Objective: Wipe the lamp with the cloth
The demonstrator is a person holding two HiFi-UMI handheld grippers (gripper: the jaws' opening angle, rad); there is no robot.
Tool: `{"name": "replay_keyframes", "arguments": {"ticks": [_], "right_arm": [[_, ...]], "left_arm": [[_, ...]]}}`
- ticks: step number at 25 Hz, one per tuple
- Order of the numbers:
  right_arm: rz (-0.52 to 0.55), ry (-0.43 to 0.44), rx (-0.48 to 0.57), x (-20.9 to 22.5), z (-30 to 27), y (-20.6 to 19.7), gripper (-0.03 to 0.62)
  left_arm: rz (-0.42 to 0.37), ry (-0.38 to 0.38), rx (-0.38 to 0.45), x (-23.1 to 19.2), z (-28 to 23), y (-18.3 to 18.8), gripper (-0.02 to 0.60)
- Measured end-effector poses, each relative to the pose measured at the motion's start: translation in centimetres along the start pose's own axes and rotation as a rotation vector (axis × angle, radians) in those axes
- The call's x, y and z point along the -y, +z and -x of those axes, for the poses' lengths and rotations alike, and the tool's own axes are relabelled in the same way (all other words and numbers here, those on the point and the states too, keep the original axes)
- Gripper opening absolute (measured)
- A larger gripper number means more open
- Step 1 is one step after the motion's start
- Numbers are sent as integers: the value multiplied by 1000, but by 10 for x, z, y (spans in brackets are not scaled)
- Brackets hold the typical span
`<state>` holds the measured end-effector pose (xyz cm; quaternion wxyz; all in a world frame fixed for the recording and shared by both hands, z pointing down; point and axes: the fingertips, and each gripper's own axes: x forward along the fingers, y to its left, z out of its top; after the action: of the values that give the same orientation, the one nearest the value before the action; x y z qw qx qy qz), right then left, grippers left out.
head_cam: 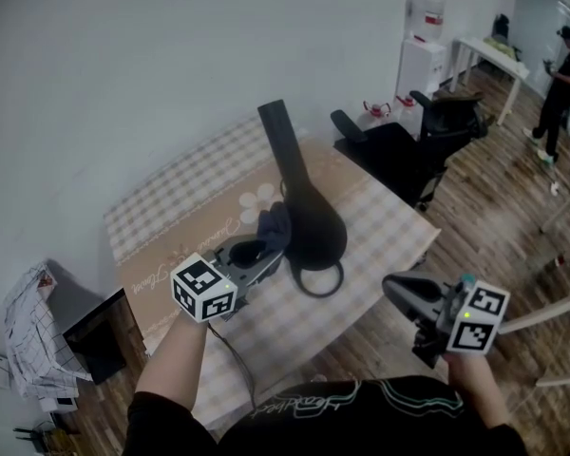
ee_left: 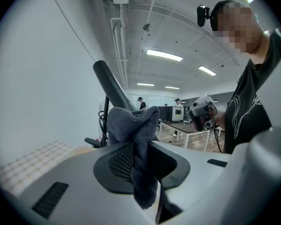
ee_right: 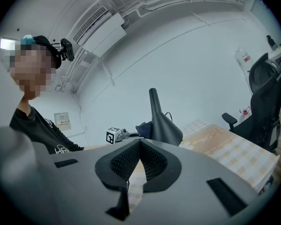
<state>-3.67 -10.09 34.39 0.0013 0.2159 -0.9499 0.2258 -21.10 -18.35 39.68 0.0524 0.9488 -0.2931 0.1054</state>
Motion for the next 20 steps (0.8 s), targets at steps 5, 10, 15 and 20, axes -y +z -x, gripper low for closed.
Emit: {"name": "replay_keyframes", "arguments": {"ticks": [5, 10, 15, 20], "right_arm": [[-13, 16, 8, 0, 12, -13, 11], [-41, 7, 26, 8, 20, -27, 11], [-81, -6, 33, 22, 12, -41, 11], [-91, -37, 22, 35, -4, -51, 11]], "left_arm": [[7, 26, -5, 17, 2, -11, 72], [17, 38, 7, 36, 8, -17, 72], [56, 32, 33, 50, 16, -21, 72], [21, 92, 10, 49, 35, -12, 72]]}}
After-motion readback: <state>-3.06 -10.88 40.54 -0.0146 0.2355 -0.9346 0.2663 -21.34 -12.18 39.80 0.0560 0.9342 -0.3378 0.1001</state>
